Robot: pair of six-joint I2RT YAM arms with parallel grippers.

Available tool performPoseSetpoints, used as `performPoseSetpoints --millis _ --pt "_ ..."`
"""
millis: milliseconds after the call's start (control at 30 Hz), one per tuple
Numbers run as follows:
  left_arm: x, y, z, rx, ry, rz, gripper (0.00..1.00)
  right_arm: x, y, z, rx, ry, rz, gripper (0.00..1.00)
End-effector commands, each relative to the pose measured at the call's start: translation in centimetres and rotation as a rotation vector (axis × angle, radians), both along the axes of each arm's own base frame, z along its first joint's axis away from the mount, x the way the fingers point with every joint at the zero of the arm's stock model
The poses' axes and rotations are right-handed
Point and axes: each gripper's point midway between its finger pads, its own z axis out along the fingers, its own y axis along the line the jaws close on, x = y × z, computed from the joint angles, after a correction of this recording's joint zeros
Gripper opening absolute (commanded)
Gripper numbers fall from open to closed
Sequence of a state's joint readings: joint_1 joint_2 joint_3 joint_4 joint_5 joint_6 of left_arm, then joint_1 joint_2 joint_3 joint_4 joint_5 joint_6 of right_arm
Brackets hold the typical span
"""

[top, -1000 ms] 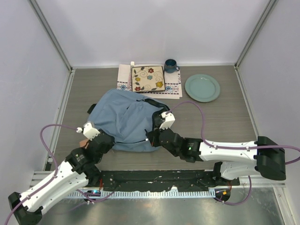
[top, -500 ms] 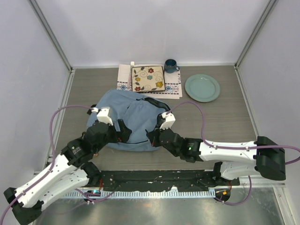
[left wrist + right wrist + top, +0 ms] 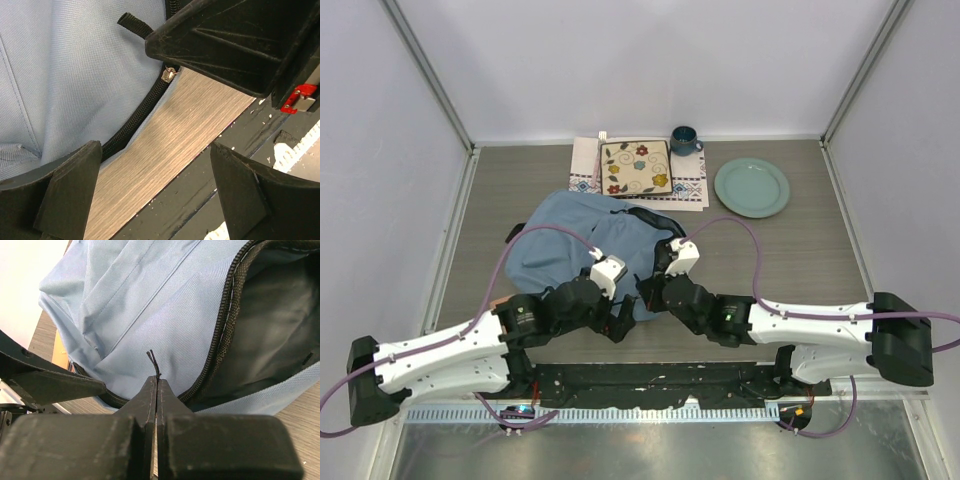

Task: Pack the student bag
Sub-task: Zip the student bag at the center of the board.

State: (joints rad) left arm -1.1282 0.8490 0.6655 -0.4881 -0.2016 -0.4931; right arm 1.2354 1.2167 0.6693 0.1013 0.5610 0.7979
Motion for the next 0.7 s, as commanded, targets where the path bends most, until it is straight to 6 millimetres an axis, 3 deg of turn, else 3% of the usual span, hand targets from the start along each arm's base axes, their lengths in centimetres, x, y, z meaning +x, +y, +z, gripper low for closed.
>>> performPoseSetpoints --millis 0,233,333,433,567,667 --pt "1.0 -1.2 2.3 -0.058 -0.088 -0.002 0.93 1.1 -0.5 3.0 0.088 -0.045 -0.075 0.01" --pt "2.5 -1.4 1.0 0.001 -0.133 0.047 0.90 1.0 -0.3 3.8 0.106 -0.053 -0.066 0.01" --pt "2.9 -1.8 0.2 0.043 -0.141 0.045 0.85 1.0 -0.2 3.8 0.115 -0.050 -0.064 0.01" --pt "2.7 -2.1 -0.5 0.066 -0.138 0.037 0.73 1.0 -0.1 4.0 0.122 -0.051 -0.064 0.01" --pt "2.3 -2.4 -0.9 0.048 -0.129 0.034 0.46 1.0 -0.2 4.0 0.124 -0.049 -0.067 0.01" --pt "1.9 -2.1 -1.1 0.028 -0.120 0.044 0.30 1.2 -0.8 4.1 0.116 -0.055 -0.090 0.01"
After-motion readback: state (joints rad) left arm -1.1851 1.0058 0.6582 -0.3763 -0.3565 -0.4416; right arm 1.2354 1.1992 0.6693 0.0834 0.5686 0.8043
